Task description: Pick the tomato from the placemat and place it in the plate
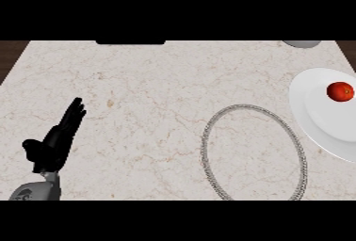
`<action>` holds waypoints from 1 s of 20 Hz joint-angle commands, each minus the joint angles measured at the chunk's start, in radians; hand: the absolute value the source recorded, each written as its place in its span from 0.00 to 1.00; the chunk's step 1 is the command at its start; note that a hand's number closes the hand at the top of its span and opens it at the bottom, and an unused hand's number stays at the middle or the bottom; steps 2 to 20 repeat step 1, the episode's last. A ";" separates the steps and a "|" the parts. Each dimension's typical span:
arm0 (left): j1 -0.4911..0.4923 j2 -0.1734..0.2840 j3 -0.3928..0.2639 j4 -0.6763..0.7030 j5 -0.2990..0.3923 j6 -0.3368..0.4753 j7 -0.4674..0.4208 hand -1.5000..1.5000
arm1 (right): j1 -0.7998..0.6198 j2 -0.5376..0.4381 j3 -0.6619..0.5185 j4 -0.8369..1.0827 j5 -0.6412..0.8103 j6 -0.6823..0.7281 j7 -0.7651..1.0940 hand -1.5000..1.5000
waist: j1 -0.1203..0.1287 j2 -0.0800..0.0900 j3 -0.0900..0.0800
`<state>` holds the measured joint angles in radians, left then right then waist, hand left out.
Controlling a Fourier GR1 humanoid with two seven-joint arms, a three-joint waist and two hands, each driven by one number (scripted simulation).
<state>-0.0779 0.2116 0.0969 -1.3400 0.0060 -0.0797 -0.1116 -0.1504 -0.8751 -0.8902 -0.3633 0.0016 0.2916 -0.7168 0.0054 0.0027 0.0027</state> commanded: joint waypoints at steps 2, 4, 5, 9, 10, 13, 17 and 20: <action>-0.015 -0.022 -0.006 0.004 -0.009 0.013 0.010 0.50 | -0.006 -0.032 0.017 0.094 0.005 -0.015 -0.094 0.00 | 0.001 0.000 0.000; -0.015 -0.022 -0.006 0.004 -0.009 0.013 0.010 0.50 | -0.006 -0.032 0.017 0.094 0.005 -0.015 -0.094 0.00 | 0.001 0.000 0.000; -0.015 -0.022 -0.006 0.004 -0.009 0.013 0.010 0.50 | -0.006 -0.032 0.017 0.094 0.005 -0.015 -0.094 0.00 | 0.001 0.000 0.000; -0.015 -0.022 -0.006 0.004 -0.009 0.013 0.010 0.50 | -0.006 -0.032 0.017 0.094 0.005 -0.015 -0.094 0.00 | 0.001 0.000 0.000; -0.015 -0.022 -0.006 0.004 -0.009 0.013 0.010 0.50 | -0.006 -0.032 0.017 0.094 0.005 -0.015 -0.094 0.00 | 0.001 0.000 0.000; -0.015 -0.022 -0.006 0.004 -0.009 0.013 0.010 0.50 | -0.006 -0.032 0.017 0.094 0.005 -0.015 -0.094 0.00 | 0.001 0.000 0.000; -0.015 -0.022 -0.006 0.004 -0.009 0.013 0.010 0.50 | -0.006 -0.032 0.017 0.094 0.005 -0.015 -0.094 0.00 | 0.001 0.000 0.000; -0.015 -0.022 -0.006 0.004 -0.009 0.013 0.010 0.50 | -0.006 -0.032 0.017 0.094 0.005 -0.015 -0.094 0.00 | 0.001 0.000 0.000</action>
